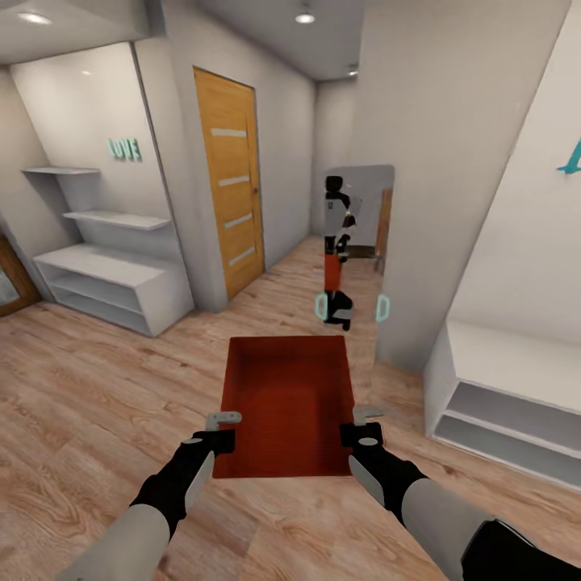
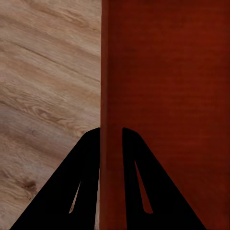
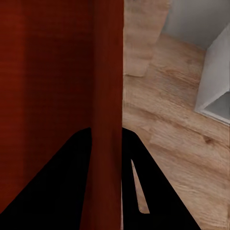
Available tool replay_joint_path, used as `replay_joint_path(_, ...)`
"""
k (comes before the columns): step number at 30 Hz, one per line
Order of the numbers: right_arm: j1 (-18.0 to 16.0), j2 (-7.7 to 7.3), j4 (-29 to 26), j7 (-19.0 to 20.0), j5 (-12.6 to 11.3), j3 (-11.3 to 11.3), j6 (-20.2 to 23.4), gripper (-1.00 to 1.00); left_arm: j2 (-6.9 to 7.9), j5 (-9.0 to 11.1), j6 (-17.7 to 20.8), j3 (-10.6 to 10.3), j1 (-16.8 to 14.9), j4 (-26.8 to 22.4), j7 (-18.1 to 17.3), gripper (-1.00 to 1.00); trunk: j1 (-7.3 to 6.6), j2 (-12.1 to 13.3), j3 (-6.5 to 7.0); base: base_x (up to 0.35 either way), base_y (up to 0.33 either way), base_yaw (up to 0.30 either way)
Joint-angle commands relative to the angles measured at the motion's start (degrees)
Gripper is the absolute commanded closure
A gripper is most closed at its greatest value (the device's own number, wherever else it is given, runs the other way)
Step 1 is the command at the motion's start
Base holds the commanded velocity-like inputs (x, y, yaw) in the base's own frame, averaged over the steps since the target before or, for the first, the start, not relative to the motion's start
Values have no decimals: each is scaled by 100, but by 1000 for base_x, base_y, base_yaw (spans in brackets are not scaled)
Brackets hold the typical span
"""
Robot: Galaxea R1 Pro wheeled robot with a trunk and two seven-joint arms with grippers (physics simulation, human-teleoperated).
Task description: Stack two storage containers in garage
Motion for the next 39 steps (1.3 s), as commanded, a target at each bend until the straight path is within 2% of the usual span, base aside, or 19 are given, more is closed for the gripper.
replay_joint_path(1,-6,-8,145,-67,-139,82,124,100,3,-22,-144,-42,-6,-20,67,100,7,-13,-12,323,79,269)
replay_joint_path(21,-6,-8,145,-67,-138,81,124,100,3,-22,-144,-42,-6,-21,67,100,7,-13,-12,323,79,263)
replay_joint_path(39,-6,-13,145,-67,-141,78,124,100,3,-23,-144,-51,-6,-25,66,100,7,-13,-12,323,79,17)
